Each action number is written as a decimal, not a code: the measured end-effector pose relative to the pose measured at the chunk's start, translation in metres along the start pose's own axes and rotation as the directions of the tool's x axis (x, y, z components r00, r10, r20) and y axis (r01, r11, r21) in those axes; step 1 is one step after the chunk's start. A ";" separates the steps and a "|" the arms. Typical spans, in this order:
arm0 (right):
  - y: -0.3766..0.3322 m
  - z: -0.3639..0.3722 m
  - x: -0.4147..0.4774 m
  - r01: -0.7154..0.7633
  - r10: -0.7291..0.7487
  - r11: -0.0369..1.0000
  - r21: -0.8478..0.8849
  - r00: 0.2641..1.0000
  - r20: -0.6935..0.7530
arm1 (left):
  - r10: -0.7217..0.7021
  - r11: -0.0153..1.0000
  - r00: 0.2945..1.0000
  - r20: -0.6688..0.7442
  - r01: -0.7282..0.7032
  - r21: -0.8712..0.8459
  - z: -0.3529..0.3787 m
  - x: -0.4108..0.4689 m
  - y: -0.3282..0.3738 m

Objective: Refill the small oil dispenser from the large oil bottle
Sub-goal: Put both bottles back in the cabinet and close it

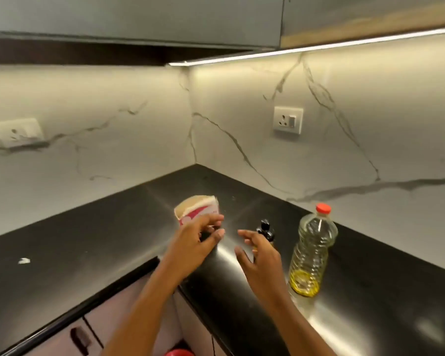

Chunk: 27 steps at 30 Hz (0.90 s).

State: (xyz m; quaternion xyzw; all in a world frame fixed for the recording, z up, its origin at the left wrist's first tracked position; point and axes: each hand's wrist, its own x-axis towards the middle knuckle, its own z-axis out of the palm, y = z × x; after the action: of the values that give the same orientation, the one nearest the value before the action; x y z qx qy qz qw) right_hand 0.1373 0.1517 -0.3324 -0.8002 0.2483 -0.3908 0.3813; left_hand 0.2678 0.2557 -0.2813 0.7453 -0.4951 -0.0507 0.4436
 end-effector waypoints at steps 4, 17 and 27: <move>0.070 0.016 -0.004 -0.255 0.251 0.963 -0.091 0.967 -0.051 | -0.113 0.982 0.966 0.231 0.143 -0.121 0.076 0.028 -0.058; 0.169 0.057 0.053 -0.574 0.564 0.817 -0.047 0.814 -0.137 | -0.135 0.812 0.763 0.632 0.450 -0.371 0.175 0.119 -0.147; 0.176 0.062 0.058 -0.524 0.507 0.851 -0.032 0.836 -0.208 | -0.110 0.687 0.745 0.658 0.536 -0.491 0.190 0.123 -0.165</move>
State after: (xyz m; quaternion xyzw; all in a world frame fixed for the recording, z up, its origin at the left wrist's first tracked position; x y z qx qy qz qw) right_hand 0.2035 0.0341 -0.4741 -0.6781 0.5071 -0.3375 0.4113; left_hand 0.3465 0.0626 -0.4685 0.5678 -0.4075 -0.5265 0.4841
